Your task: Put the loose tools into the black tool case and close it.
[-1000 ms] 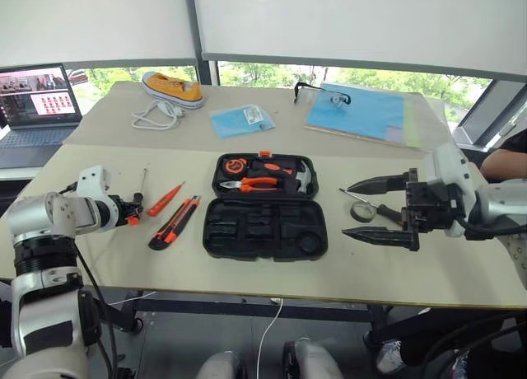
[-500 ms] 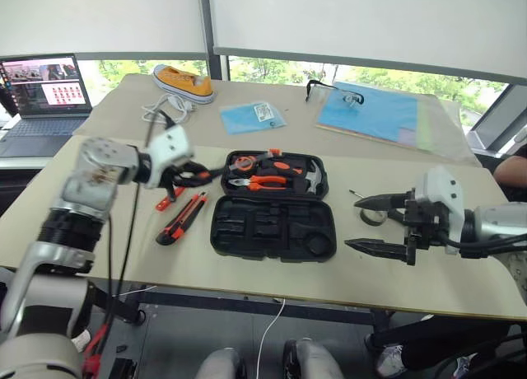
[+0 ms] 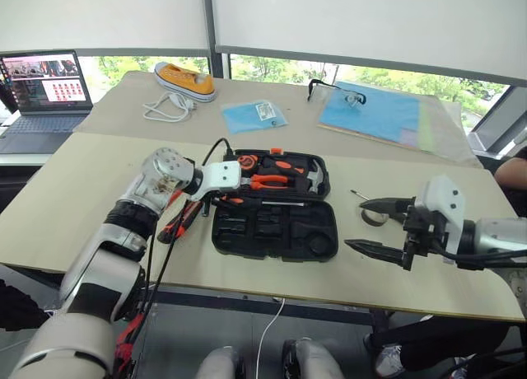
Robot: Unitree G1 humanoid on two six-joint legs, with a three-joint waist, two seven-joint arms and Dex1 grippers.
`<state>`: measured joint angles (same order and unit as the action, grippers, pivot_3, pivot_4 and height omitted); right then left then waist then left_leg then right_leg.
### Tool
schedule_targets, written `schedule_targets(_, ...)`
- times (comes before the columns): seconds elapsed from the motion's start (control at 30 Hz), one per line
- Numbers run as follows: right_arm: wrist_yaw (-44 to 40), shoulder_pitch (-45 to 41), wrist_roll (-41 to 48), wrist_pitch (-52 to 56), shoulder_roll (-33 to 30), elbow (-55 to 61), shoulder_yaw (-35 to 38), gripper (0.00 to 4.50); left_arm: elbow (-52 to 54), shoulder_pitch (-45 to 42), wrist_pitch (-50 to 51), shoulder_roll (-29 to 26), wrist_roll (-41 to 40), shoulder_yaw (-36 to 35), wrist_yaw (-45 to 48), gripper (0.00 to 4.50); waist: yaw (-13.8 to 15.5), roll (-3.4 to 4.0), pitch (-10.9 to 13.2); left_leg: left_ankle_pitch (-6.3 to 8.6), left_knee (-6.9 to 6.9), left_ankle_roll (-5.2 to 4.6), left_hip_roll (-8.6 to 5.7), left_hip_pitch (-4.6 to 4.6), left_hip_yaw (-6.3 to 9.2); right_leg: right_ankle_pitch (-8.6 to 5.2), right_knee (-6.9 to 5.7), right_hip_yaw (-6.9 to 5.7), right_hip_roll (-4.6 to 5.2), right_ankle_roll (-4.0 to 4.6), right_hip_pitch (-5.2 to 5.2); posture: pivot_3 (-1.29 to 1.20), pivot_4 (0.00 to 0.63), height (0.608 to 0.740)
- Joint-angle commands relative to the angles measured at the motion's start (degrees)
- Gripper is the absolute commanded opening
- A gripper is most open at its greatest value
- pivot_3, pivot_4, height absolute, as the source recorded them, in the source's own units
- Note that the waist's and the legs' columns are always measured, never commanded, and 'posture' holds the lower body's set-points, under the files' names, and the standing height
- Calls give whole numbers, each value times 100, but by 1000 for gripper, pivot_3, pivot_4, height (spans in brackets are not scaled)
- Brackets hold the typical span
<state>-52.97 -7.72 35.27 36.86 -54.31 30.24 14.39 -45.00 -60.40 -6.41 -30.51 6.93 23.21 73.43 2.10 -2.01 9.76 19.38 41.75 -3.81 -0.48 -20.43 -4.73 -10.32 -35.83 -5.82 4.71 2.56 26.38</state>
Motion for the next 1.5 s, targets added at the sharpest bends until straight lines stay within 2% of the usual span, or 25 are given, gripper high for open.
schedule_targets(0.03, 130, 22, 164, 56, 28, 214, 259, 4500, -168, -240, -258, 95, 112, -66, 9, 864, 0, 0, 0, 2, 1, -4, 0, -1, 0, 0, 1, 0, 0, -1, 0, 0, 150, 718)
schedule_targets(0.13, 173, 49, 214, 77, 26, 235, 297, 4500, -270, -278, -271, 173, 134, -114, -6, 864, 2, 0, 0, 6, 2, -10, -1, -4, 0, 19, 5, 0, 0, 27, 0, 0, 150, 718)
schedule_targets(0.17, 179, 57, 228, 79, 20, 240, 305, 4500, -282, -297, -236, 197, 124, -142, -2, 1669, 2, 0, 0, 6, 3, -11, -1, -6, 0, 20, 7, -1, -1, 28, 0, 0, 150, 718)
schedule_targets(0.37, 179, 106, 332, 90, 10, 297, 336, 4500, -144, -375, 20, 246, 13, -285, 155, 3763, 18, 0, 0, 8, 14, -14, -1, -10, 0, 21, 9, -1, 0, 10, -3, 0, 150, 718)
schedule_targets(0.4, 172, 111, 344, 87, 12, 304, 334, 4500, -111, -377, 65, 264, -11, -321, 152, 3763, 13, 0, 0, 9, 15, -15, -1, -10, 0, 18, 9, 1, 0, 2, -3, 0, 150, 718)
schedule_targets(0.5, 156, 113, 346, 73, 11, 296, 329, 4500, -39, -375, 199, 343, -94, -430, 162, 3224, 7, 0, 0, 10, 16, -18, -1, -9, -1, 19, 9, 3, 0, 0, -3, 0, 150, 718)
schedule_targets(0.8, 71, 76, 196, -46, -19, 90, 300, 4500, -90, -331, 164, 454, 0, -367, 192, 14, 5, 0, 0, 11, 15, -19, -1, -10, -1, 27, 10, 1, -5, 13, -3, 0, 150, 718)
schedule_targets(1.17, 233, 233, 171, -7, 64, 90, 353, 4500, -821, -275, -450, 798, 914, 184, -602, 14, 37, 3, -3, 12, 17, -21, -1, 5, -2, 28, 10, 4, -1, 8, -20, 0, 150, 718)
schedule_targets(1.3, 281, 424, 120, -38, 67, 97, 457, 4500, -1142, -460, -514, 862, 882, 55, -739, 14, 57, 5, -5, 20, 26, -35, -4, 11, -3, 15, 9, 9, 13, -42, -30, 0, 150, 718)
schedule_targets(1.33, 287, 475, 127, -35, 67, 110, 501, 4500, -1155, -506, -469, 862, 793, -24, -670, 14, 54, 5, -5, 21, 31, -37, -5, 10, -4, 18, 9, 9, 16, -48, -30, 0, 150, 718)
schedule_targets(1.47, 413, 664, 166, 135, 41, 2, 756, 4500, -503, -572, 603, 716, -389, -769, 717, 14, 15, 4, -4, 23, 53, -41, -4, -1, -11, 26, 2, 15, 18, -63, -22, 0, 150, 718)
schedule_targets(1.5, 464, 696, 155, 237, 2, -86, 799, 4500, -262, -549, 929, 582, -635, -909, 1055, 261, -3, 5, -4, 21, 58, -39, -3, -15, -11, 27, -1, 13, 16, -62, -9, 0, 150, 718)
